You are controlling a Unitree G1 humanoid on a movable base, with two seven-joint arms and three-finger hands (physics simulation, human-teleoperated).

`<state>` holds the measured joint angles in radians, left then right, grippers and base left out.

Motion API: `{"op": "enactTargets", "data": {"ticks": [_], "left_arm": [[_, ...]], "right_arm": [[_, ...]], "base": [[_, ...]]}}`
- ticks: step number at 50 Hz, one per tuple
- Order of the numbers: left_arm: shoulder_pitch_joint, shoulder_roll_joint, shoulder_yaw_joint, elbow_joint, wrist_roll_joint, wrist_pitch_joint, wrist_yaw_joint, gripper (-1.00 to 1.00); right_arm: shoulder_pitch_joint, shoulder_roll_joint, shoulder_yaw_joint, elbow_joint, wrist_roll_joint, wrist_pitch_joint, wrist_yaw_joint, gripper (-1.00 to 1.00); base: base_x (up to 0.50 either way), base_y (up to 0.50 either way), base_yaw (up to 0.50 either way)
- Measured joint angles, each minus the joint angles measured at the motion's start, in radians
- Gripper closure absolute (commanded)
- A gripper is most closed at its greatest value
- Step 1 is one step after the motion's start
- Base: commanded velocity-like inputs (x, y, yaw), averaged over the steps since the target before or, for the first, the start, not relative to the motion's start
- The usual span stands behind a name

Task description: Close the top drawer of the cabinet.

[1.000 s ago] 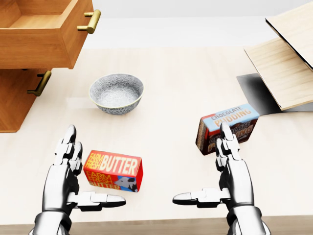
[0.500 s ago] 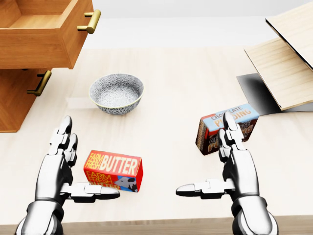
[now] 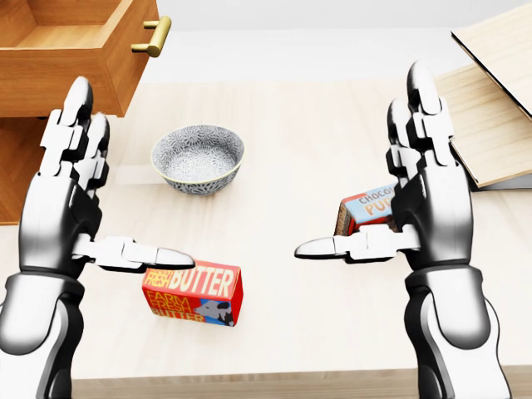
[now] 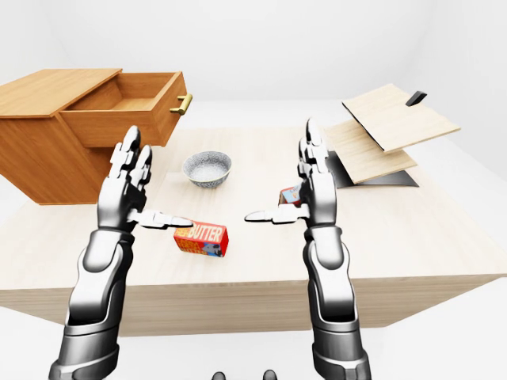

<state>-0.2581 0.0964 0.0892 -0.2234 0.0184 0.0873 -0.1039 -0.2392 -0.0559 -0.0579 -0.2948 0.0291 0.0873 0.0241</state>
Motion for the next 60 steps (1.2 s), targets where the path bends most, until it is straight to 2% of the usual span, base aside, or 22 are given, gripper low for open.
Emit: {"op": "enactTargets", "data": {"ticks": [10, 30, 54, 60], "left_arm": [[-0.027, 0.005, 0.003, -0.064, -0.002, 0.0, -0.006, -1.0], [-0.046, 0.005, 0.0, -0.101, -0.003, 0.0, -0.007, -1.0], [-0.049, 0.001, -0.006, -0.116, -0.002, 0.0, -0.007, -1.0], [-0.047, 0.001, -0.006, -0.119, -0.002, 0.0, -0.008, -1.0]], "right_arm": [[-0.026, 0.001, 0.0, -0.067, 0.007, 0.0, -0.007, -1.0], [-0.032, 0.0, 0.003, -0.106, 0.02, 0.0, -0.007, -1.0], [-0.017, 0.001, 0.005, -0.12, 0.011, 0.0, 0.005, -1.0], [-0.011, 0.001, 0.004, -0.12, 0.007, 0.0, 0.007, -1.0]], "base": [[0.04, 0.0, 0.0], [0.33, -0.02, 0.0], [0.01, 0.01, 0.0], [0.3, 0.0, 0.0]]}}
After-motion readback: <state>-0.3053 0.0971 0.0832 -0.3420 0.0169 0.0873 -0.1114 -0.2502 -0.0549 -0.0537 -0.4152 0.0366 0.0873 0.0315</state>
